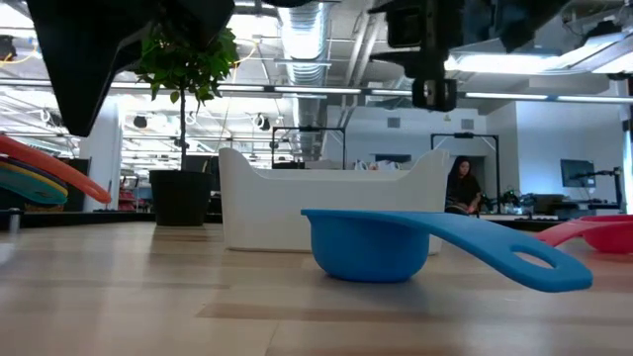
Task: Nest measuring cups in basket
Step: Stack the orange measuring cup into the purple measuring cup
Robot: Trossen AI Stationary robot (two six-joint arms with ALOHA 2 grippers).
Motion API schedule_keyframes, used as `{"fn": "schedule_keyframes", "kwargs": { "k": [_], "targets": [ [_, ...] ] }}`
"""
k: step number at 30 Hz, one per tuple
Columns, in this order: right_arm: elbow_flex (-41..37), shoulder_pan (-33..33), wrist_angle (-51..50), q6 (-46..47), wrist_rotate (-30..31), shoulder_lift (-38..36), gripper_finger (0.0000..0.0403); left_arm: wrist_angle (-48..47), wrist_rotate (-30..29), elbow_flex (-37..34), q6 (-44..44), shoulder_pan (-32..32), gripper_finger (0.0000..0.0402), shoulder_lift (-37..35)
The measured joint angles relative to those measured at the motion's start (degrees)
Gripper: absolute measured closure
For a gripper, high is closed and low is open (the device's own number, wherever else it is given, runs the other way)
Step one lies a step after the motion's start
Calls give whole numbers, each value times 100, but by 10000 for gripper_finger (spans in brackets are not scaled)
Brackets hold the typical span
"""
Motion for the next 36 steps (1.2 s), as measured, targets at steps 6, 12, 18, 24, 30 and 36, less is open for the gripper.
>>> {"fn": "schedule_keyframes", "kwargs": {
  "k": [6,12,18,24,30,36],
  "targets": [
    [0,-332,-1286,-510,49,-593,193,275,-207,0,158,117,200,0],
    [-2,-420,-1715,-645,68,-858,192,506,-260,9,477,319,179,138],
    [-4,-141,-1729,-655,212,-899,192,506,-9,0,553,432,177,405],
    [-7,85,-1794,-637,221,-864,190,497,468,0,681,448,177,548],
    [-7,184,-1782,-611,374,-866,189,471,708,2,822,448,177,693],
    [-7,236,-1764,-526,385,-866,190,436,820,0,980,457,177,835]
  ]
}}
